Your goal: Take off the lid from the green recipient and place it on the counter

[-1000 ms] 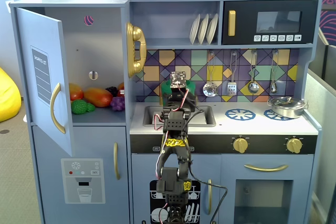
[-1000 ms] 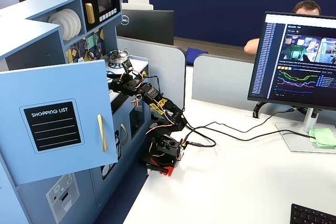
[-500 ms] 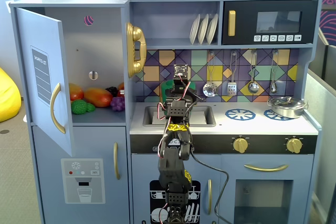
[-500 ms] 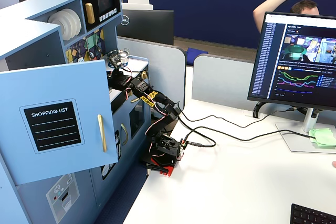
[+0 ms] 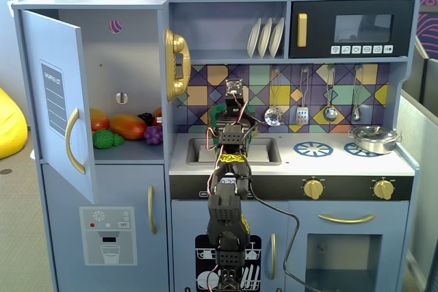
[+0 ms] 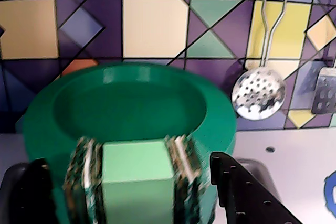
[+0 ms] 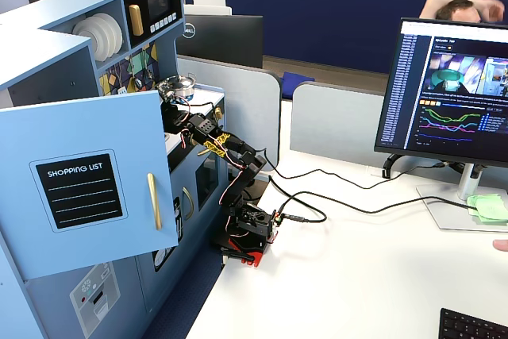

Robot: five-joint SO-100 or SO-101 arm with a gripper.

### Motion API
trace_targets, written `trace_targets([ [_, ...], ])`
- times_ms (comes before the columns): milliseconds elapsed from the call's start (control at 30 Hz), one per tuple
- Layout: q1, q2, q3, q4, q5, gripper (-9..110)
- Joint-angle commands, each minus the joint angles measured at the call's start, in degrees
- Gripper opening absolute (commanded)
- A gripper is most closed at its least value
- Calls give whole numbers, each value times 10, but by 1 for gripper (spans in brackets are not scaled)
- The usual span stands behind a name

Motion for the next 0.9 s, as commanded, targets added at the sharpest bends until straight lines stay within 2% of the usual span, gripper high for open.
trace_targets([
  [0,-11,7,-44,2,-13,17],
  [100,-17,15,-40,14,-14,2],
  [133,-18,18,-40,14,-11,0],
  [267,-23,26,-43,11,4,0],
  [433,-19,35,-76,11,-25,0],
  [867,154,11,-126,-29,-17,0],
])
